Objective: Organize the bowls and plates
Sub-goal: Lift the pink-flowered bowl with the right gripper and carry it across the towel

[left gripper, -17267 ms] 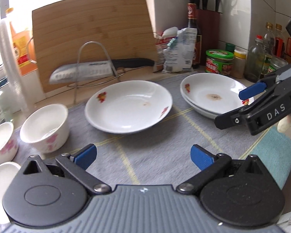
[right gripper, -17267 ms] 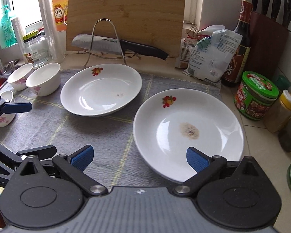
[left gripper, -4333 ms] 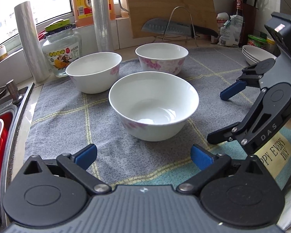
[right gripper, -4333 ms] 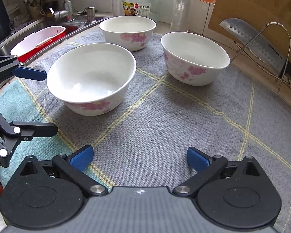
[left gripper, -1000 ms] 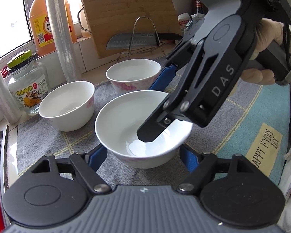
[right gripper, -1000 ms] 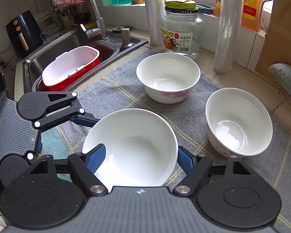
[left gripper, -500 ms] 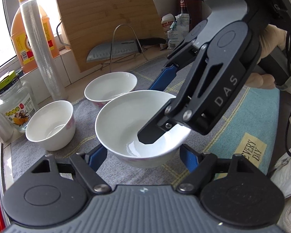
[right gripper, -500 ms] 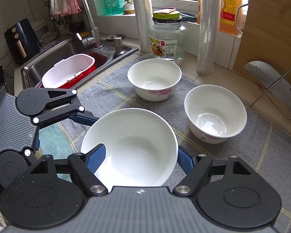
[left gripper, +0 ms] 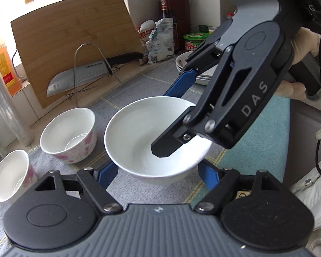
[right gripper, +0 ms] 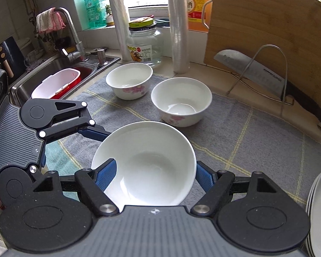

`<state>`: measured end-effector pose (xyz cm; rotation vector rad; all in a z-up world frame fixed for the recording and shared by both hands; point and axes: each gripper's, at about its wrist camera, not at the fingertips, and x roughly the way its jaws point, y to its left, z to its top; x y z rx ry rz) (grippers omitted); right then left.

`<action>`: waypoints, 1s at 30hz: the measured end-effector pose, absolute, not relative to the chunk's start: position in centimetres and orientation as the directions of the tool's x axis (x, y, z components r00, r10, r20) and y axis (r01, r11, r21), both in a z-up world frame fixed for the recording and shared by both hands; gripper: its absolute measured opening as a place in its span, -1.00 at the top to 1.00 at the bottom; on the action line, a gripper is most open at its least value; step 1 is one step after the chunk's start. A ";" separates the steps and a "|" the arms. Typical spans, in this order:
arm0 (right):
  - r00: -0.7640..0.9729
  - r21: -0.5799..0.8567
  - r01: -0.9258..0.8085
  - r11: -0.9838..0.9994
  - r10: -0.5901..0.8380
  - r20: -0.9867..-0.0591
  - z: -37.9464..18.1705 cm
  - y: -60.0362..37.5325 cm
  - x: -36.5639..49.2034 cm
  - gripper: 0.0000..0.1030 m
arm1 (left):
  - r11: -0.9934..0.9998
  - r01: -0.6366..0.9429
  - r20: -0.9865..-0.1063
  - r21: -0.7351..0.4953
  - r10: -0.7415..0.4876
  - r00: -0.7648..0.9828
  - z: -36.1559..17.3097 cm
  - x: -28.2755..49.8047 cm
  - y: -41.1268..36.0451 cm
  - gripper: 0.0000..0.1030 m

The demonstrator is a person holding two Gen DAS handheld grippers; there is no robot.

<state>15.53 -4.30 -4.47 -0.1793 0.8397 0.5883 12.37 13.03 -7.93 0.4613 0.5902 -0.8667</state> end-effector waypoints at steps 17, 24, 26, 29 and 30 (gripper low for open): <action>0.554 0.068 -0.468 0.881 0.353 -0.754 -6.2 -9.7 16.3 -0.62 | 0.524 0.843 -0.663 0.124 -0.588 0.463 -9.6 14.4 7.6 -0.58; 0.547 0.068 -0.468 0.881 0.349 -0.761 -6.9 -9.8 16.9 -0.63 | 0.527 0.841 -0.671 0.120 -0.582 0.460 -10.2 14.8 7.5 -0.58; 0.547 0.068 -0.468 0.881 0.350 -0.760 -7.0 -9.8 17.1 -0.63 | 0.529 0.840 -0.672 0.120 -0.580 0.461 -10.3 14.9 7.5 -0.58; 0.546 0.065 -0.467 0.882 0.346 -0.763 -7.3 -9.8 17.3 -0.63 | 0.531 0.839 -0.674 0.120 -0.576 0.462 -10.5 14.9 7.4 -0.58; 0.545 0.066 -0.465 0.883 0.345 -0.764 -7.3 -9.8 17.4 -0.63 | 0.532 0.838 -0.675 0.119 -0.576 0.461 -10.6 15.0 7.3 -0.58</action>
